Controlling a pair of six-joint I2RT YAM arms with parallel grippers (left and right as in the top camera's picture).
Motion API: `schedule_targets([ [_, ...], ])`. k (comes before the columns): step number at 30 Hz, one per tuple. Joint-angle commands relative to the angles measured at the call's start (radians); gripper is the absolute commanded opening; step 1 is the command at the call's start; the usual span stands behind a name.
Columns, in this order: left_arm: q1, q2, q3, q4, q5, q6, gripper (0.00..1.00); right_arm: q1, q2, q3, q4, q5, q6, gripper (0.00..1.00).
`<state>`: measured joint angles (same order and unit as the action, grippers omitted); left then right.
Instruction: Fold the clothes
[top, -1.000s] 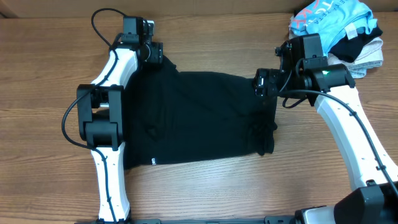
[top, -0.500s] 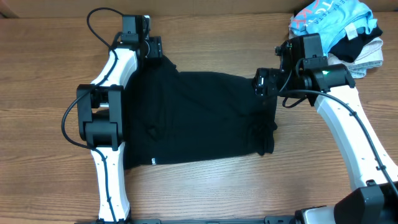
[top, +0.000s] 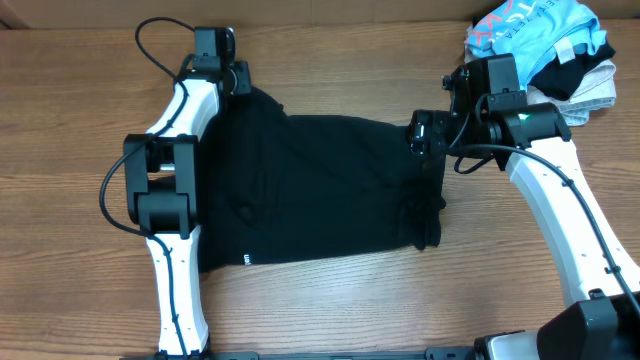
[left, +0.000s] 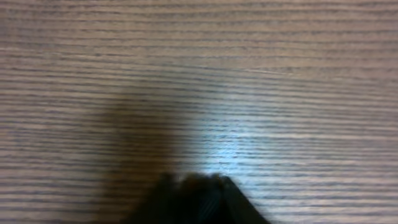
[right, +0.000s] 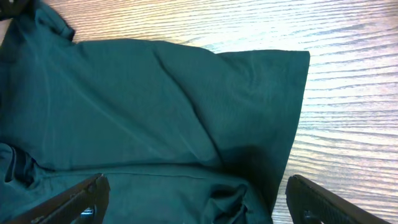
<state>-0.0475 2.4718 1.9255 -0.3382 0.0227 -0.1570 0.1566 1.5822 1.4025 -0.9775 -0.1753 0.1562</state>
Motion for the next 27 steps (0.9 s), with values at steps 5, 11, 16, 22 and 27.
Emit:
schedule_targets([
  [5,0.005,-0.010,0.037,-0.120,0.003,-0.004,0.04,-0.006,-0.001,0.020,0.030,0.020,-0.008,0.70],
  [11,0.009,-0.103,0.123,-0.321,0.004,0.000,0.04,-0.006,-0.001,0.020,0.057,0.080,-0.008,0.58],
  [16,0.008,-0.194,0.202,-0.553,0.004,0.000,0.04,-0.006,0.002,0.019,0.084,0.156,-0.008,0.58],
  [22,0.008,-0.314,0.220,-0.743,0.004,-0.001,0.04,-0.006,0.071,0.019,0.147,0.233,-0.008,0.58],
  [27,0.008,-0.418,0.220,-0.823,0.004,-0.010,0.04,-0.006,0.203,0.019,0.219,0.242,-0.008,0.67],
])
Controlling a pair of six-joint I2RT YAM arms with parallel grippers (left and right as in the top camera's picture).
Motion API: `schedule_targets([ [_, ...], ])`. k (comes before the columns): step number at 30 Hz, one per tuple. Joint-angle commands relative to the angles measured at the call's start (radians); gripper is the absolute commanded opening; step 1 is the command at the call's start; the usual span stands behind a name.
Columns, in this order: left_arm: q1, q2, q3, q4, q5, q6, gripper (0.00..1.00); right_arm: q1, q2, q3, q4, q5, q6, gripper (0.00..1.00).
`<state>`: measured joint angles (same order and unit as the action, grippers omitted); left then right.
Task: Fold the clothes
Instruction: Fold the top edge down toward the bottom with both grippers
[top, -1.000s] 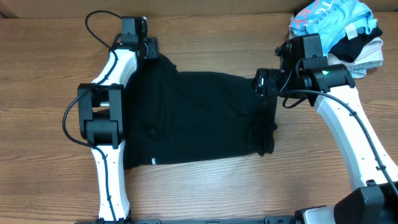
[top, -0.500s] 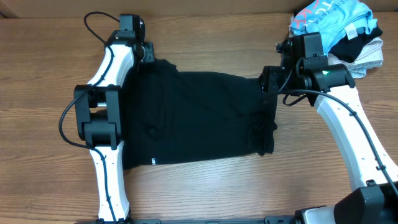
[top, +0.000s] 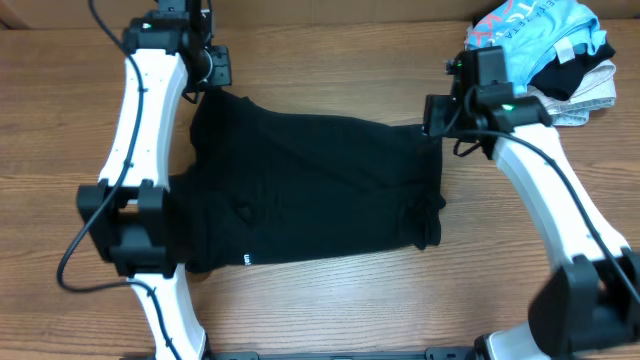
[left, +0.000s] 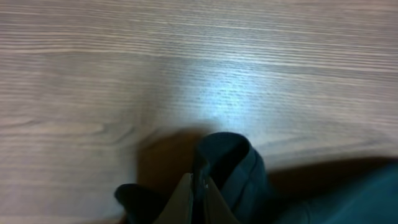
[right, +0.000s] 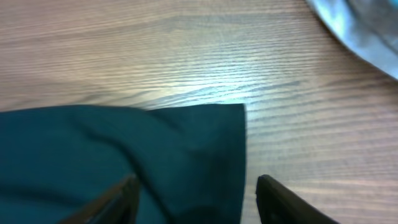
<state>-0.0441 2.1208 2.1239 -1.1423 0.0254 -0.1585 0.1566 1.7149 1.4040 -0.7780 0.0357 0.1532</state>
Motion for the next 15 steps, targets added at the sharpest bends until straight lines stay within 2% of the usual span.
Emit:
schedule_targets([
  [1,0.004,-0.087,0.022,-0.030,0.001,-0.008,0.04,-0.006,0.097,0.018,0.034,0.031,-0.005,0.68],
  [4,0.004,-0.124,0.022,-0.037,0.001,-0.008,0.04,-0.006,0.159,0.018,0.081,0.031,-0.005,0.73],
  [15,0.004,-0.129,0.005,-0.085,0.023,-0.007,0.04,-0.006,0.346,0.018,0.286,-0.023,-0.005,0.73],
])
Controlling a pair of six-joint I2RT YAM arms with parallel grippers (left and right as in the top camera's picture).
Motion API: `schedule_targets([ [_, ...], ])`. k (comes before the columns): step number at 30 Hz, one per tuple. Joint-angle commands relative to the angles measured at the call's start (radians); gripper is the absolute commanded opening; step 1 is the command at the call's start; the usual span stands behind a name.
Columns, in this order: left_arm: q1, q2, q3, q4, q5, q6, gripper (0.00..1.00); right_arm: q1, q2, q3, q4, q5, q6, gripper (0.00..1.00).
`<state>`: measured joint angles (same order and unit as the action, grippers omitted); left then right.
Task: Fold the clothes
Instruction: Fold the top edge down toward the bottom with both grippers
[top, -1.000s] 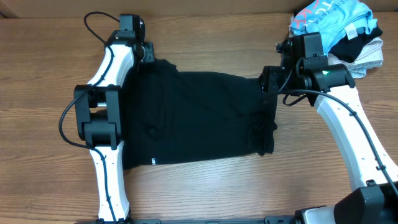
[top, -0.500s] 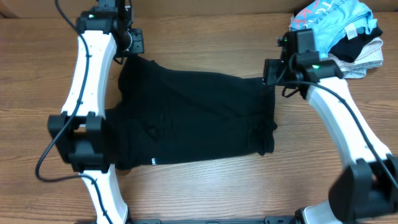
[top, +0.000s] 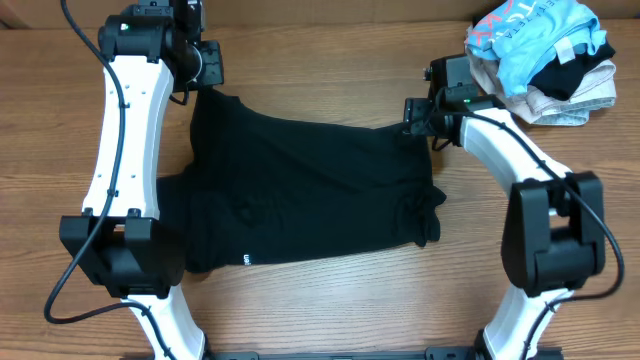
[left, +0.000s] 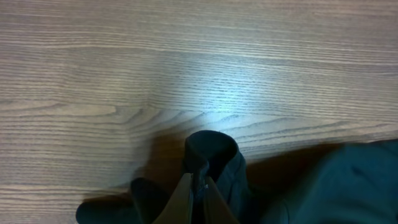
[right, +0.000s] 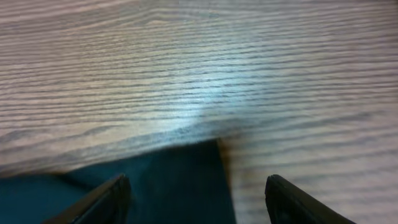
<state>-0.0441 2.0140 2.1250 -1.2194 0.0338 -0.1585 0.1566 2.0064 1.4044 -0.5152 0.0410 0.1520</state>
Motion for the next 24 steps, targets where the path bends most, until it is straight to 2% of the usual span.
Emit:
schedule_targets([
  [1,0.004,-0.022,0.004,-0.011,0.015,-0.006,0.04,-0.006,0.068,0.017,0.032,-0.028,-0.003,0.73],
  [9,0.004,-0.022,0.004,-0.027,0.015,-0.007,0.04,-0.006,0.098,0.017,0.082,-0.030,-0.003,0.72],
  [15,0.004,-0.022,0.004,-0.041,0.015,-0.007,0.04,-0.006,0.098,0.017,0.091,-0.062,-0.003,0.46],
  [18,0.004,-0.022,0.004,-0.040,0.015,-0.007,0.04,-0.006,0.098,0.017,0.087,-0.063,-0.003,0.28],
  [22,0.004,-0.022,0.004,-0.035,0.015,-0.007,0.04,-0.007,0.098,0.018,0.097,-0.065,-0.004,0.09],
  [24,0.004,-0.022,0.004,-0.024,0.015,-0.006,0.04,-0.012,0.096,0.030,0.098,-0.066,-0.003,0.04],
])
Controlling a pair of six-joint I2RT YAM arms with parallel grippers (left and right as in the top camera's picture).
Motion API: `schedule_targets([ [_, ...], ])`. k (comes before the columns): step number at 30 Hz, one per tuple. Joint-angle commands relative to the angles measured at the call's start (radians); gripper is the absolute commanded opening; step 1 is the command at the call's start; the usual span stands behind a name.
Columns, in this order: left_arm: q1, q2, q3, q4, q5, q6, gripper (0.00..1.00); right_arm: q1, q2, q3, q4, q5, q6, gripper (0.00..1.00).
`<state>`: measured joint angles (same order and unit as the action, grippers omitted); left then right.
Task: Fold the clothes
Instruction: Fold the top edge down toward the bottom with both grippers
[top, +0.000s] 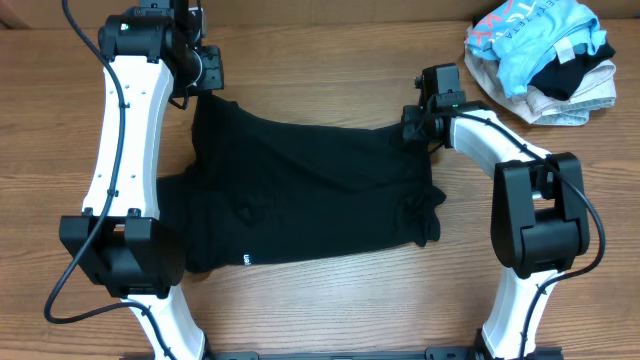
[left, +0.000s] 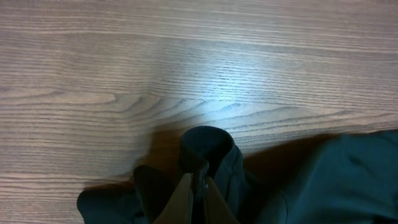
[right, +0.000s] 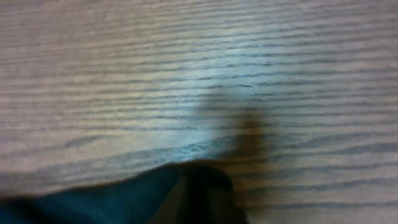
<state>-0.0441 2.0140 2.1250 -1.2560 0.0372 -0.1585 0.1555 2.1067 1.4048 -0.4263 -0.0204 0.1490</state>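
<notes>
A black garment lies spread across the middle of the table. My left gripper is at its far left corner. In the left wrist view that gripper is shut on a bunched fold of the dark cloth. My right gripper is at the garment's far right corner. The right wrist view is blurred, but the right gripper has its fingers together on the cloth's corner, low over the wood.
A pile of other clothes, blue, black and white, lies at the far right corner of the wooden table. A bunched fold sits at the garment's right edge. Both arms reach in from the near side.
My right gripper, which stood open with its fingers either side of the garment's far right corner, is now shut on that corner. The left gripper holds its corner as before.
My left gripper was low at the garment's far left corner and my right stood open over the right side. Then the left held its corner further back and left, while the right was open at the far right corner. Now both hold corners.
</notes>
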Motion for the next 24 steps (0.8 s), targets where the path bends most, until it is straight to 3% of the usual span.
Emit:
schedule_targets([
  [1,0.004,-0.022,0.004,0.018,0.011,-0.006,0.04,-0.015,-0.006,0.045,-0.004,-0.012,0.000,0.04],
  [6,0.005,-0.022,0.004,0.027,0.011,-0.006,0.04,-0.037,-0.030,0.193,-0.166,-0.083,0.000,0.04],
  [14,0.006,-0.022,0.004,0.005,0.003,-0.002,0.04,-0.069,-0.112,0.459,-0.599,-0.098,0.000,0.04],
  [18,0.014,-0.022,0.004,-0.073,-0.054,-0.006,0.04,-0.100,-0.148,0.487,-0.787,-0.098,0.000,0.04],
  [24,0.067,-0.022,0.004,-0.195,-0.055,-0.018,0.04,-0.147,-0.149,0.467,-0.939,-0.117,-0.008,0.04],
])
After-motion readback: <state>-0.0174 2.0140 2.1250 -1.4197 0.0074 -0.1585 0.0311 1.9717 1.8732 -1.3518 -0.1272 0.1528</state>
